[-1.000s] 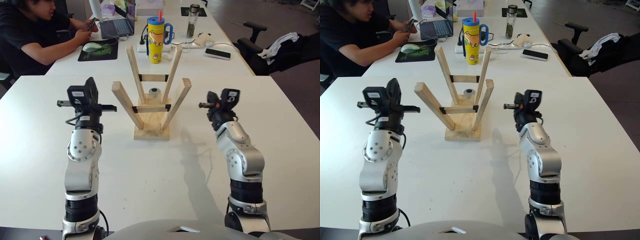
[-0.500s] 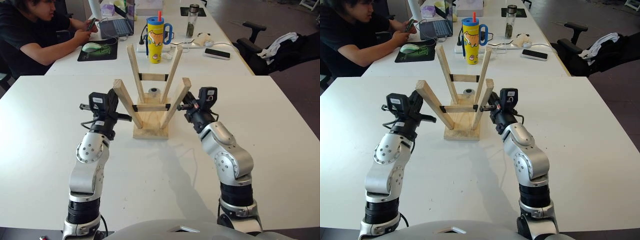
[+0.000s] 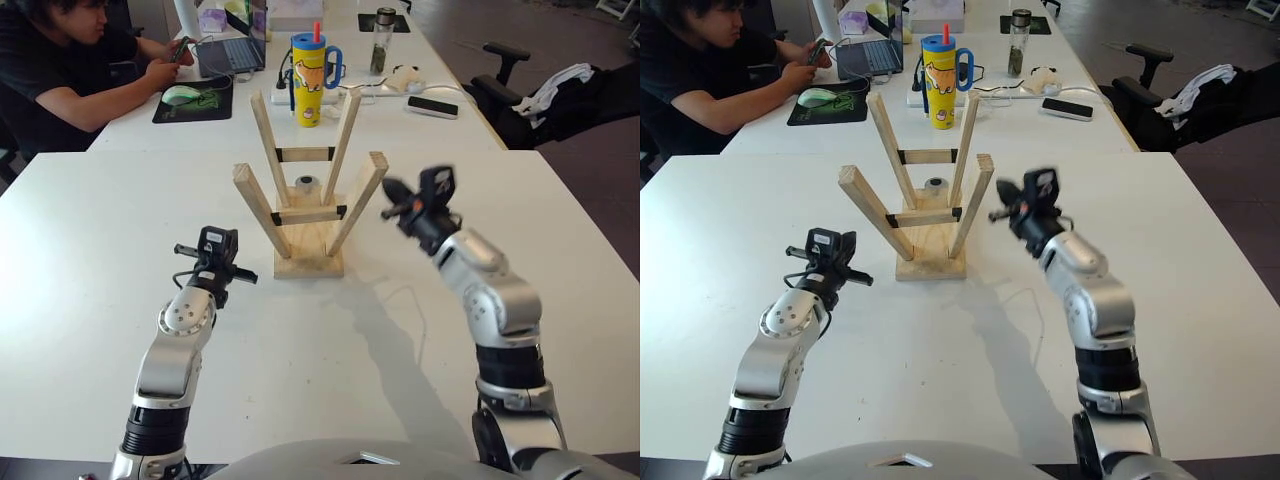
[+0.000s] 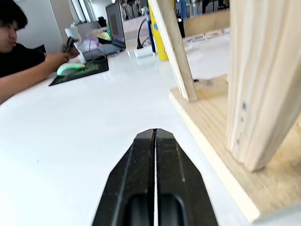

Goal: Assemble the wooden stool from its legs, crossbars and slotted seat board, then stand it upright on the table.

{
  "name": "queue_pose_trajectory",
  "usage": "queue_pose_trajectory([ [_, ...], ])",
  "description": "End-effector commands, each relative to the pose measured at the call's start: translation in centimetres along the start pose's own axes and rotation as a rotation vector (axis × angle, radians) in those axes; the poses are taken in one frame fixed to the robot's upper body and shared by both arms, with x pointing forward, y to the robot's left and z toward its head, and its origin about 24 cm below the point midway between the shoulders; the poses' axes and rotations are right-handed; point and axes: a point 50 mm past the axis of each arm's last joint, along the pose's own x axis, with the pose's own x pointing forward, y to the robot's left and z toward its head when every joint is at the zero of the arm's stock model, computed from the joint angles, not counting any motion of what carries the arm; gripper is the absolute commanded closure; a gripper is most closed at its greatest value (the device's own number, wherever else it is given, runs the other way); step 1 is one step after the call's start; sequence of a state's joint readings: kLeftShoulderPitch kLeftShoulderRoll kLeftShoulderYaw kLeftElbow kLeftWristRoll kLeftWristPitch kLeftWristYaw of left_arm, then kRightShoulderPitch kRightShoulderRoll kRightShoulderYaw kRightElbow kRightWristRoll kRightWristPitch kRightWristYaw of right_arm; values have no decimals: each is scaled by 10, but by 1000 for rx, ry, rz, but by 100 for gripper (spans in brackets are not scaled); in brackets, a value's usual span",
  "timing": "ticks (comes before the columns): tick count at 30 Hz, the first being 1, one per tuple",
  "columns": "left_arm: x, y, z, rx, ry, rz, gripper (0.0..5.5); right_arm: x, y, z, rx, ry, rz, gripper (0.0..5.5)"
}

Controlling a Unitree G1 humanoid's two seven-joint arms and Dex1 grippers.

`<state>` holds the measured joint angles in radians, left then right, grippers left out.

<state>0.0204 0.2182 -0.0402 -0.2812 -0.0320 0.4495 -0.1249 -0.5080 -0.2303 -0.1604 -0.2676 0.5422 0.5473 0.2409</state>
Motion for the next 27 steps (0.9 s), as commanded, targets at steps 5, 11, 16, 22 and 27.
queue_pose_trajectory([
  [5,7,10,-5,-12,-20,65,550,21,49,152,-110,-632,197,549],
  [11,7,7,4,-29,-64,75,550,6,45,-103,203,524,-115,549],
  [16,3,3,26,-64,-141,64,550,-28,47,-136,364,639,-214,549],
  [22,7,21,75,-84,-389,155,550,25,51,-35,266,72,-57,549],
  [27,7,24,79,-77,-407,167,550,26,52,-32,270,47,-51,549],
])
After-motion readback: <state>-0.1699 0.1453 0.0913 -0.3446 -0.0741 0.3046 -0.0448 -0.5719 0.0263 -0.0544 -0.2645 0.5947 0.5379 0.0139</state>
